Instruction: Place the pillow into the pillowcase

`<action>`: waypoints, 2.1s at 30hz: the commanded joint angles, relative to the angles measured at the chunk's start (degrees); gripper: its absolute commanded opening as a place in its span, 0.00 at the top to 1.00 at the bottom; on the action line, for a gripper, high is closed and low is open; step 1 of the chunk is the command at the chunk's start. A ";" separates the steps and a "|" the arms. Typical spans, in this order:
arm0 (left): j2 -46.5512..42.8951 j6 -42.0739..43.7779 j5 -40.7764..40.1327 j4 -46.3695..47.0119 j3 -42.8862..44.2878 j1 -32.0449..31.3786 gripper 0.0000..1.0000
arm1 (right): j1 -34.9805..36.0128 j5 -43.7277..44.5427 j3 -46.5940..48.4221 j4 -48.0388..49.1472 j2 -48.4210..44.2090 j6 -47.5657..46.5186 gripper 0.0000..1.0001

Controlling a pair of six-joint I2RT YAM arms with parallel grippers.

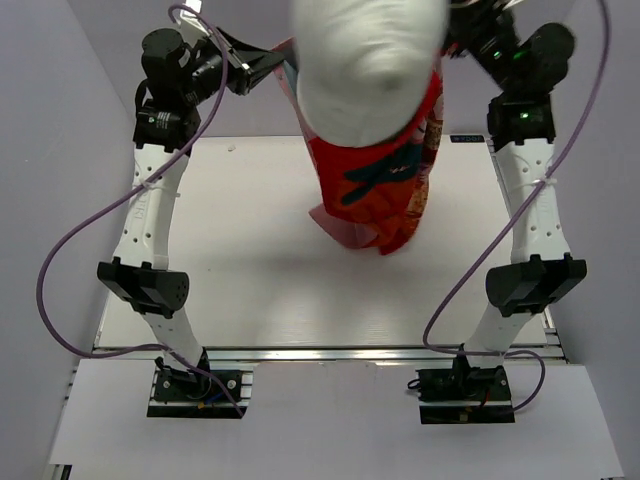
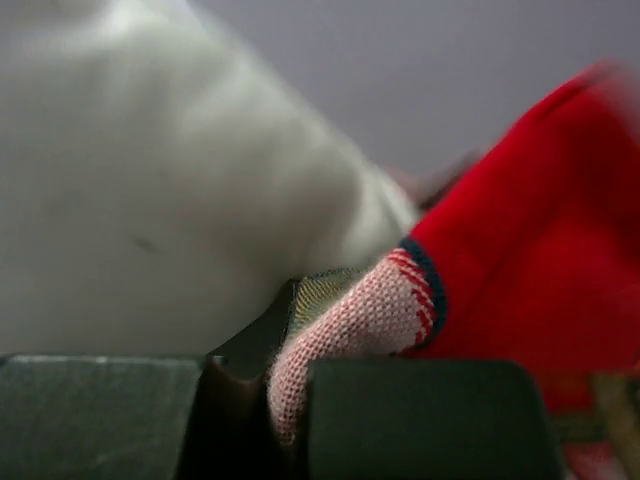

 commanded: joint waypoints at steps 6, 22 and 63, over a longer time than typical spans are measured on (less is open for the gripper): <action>-0.53 -19.68 -5.48 15.46 6.76 7.07 1.00 | 27.14 -8.82 -23.18 6.77 -22.69 -20.01 1.00; -3.17 -26.89 -3.45 11.60 3.16 8.48 1.00 | 26.15 2.62 -23.36 0.25 -18.97 -24.62 1.00; 2.81 -20.83 5.67 20.04 6.30 6.81 1.00 | 43.37 15.60 -25.18 2.31 -22.24 -41.27 1.00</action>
